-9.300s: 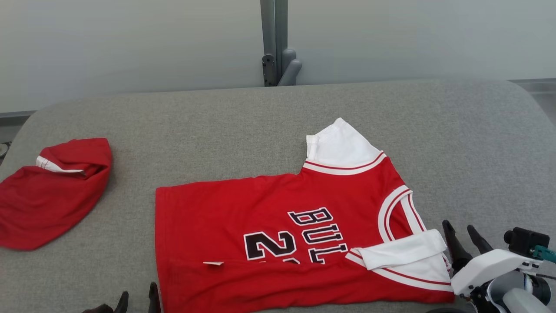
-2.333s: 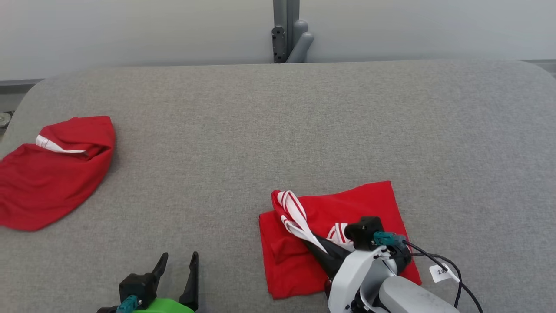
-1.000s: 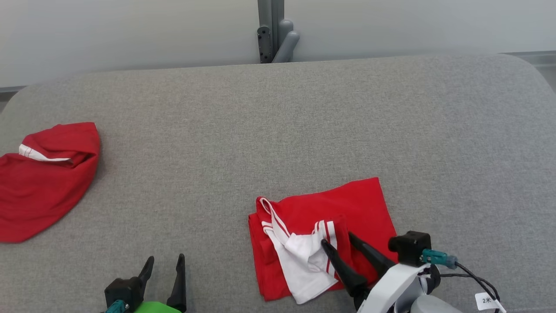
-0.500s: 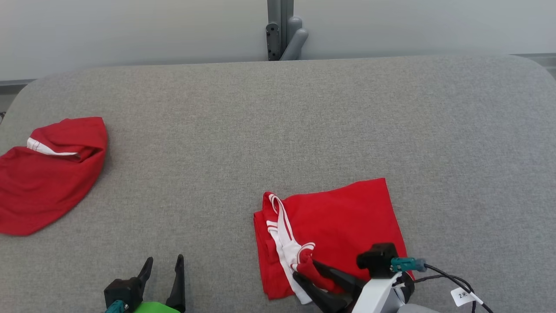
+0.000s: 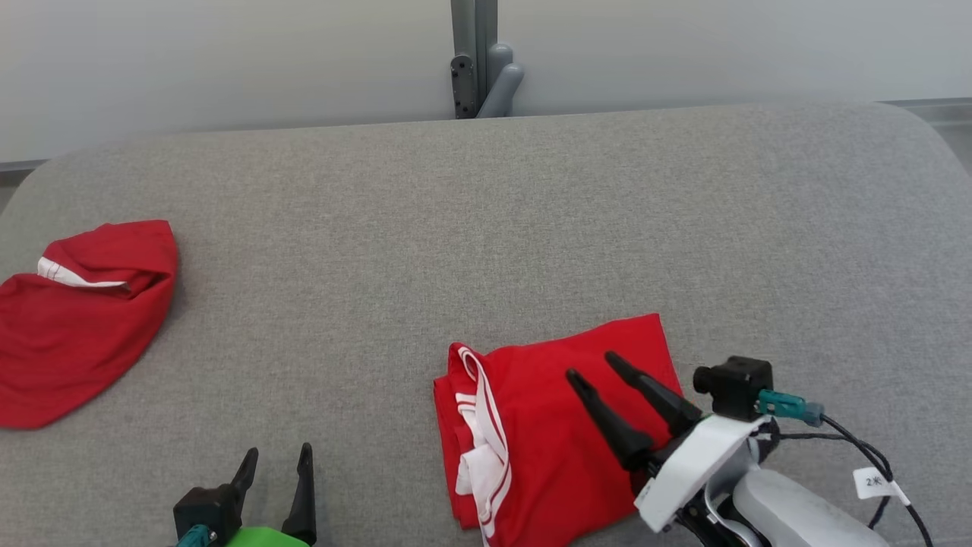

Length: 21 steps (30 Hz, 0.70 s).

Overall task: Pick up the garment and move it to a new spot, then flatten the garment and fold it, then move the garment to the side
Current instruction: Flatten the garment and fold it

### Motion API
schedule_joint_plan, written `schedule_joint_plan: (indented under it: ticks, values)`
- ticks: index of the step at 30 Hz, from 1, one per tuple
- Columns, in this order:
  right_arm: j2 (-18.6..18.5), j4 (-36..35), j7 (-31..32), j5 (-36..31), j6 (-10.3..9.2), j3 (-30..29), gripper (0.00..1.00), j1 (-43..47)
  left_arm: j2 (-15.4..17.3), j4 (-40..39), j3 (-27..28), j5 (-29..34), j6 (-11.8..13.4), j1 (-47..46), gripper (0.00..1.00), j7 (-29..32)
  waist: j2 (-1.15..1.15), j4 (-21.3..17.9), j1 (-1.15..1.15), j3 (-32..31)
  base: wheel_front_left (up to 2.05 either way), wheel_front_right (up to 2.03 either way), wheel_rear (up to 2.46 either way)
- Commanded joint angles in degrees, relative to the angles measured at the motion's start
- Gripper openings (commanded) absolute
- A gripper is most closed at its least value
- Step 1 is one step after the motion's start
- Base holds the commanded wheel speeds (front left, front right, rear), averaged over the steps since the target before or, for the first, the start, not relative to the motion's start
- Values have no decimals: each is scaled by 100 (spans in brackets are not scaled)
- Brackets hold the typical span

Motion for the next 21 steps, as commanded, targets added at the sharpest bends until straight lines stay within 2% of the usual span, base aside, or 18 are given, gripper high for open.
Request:
schedule_joint_plan:
  ticks: [1, 8, 11, 21]
  values:
    - [43, 121, -12, -155, -1, -193, 100, 101, 18, -7, 14, 19, 13, 63, 100, 1, 0, -5, 0, -11, 0, 0, 0]
    - [537, 1127, -13, -1172, -1, -1564, 100, 478, 17, -11, -49, 37, 13, 74, 100, 1, 0, 32, 0, 1, 0, 0, 0]
    - [731, 1591, -13, -1308, -1, -1771, 100, 405, 18, -24, -55, 35, 13, 21, 100, 0, 0, 66, 0, 89, 0, 0, 0]
    - [962, 2513, -14, -1692, -1, -2259, 100, -37, 18, -115, -169, -5, 13, -165, 100, 1, 0, 210, 0, 320, 0, 0, 0]
